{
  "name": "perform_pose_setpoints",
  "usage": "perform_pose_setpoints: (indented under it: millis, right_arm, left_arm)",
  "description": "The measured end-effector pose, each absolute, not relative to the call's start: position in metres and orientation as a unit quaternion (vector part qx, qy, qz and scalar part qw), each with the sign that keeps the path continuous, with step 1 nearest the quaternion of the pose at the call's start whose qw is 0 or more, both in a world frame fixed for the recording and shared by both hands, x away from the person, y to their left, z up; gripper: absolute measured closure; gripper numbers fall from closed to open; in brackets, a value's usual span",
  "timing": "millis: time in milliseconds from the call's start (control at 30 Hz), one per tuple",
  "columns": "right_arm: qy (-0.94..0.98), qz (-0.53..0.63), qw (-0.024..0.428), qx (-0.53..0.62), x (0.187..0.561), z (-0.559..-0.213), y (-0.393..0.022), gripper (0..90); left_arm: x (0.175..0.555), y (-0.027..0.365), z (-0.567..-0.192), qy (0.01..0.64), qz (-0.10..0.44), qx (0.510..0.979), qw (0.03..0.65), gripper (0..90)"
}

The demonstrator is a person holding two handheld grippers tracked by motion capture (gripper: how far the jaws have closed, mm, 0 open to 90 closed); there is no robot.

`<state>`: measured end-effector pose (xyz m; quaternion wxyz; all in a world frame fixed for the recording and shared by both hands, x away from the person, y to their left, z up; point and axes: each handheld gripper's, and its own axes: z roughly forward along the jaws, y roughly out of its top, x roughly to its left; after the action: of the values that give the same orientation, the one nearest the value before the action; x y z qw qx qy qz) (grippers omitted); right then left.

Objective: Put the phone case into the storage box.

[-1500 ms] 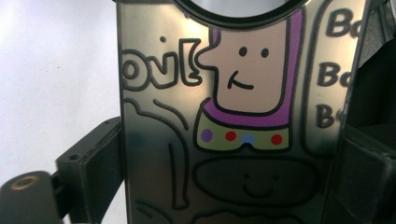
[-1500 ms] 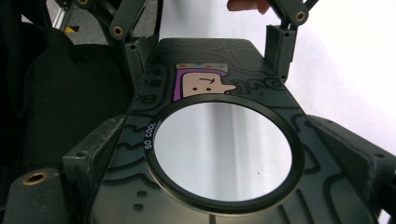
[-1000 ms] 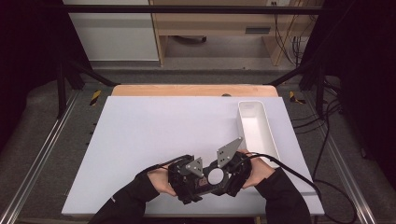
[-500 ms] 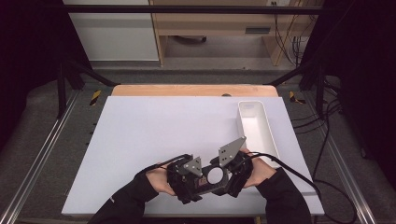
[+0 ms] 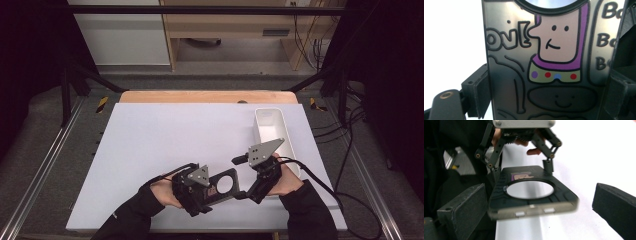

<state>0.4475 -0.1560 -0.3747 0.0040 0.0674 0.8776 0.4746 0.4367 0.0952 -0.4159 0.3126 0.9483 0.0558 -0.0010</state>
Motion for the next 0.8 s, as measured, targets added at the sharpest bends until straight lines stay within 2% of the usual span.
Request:
perform_pose_setpoints:
  millis: [233,800]
  right_arm:
    - [0.863,0.493,0.023,0.107,0.449,-0.381,-0.163,0.1]
    - [0.861,0.493,0.015,0.125,0.446,-0.401,-0.158,0.0]
  left_arm:
    - [0.44,0.113,-0.417,0.079,0.005,0.94,0.333,11.8]
    - [0.44,0.129,-0.418,0.105,0.008,0.912,0.397,11.8]
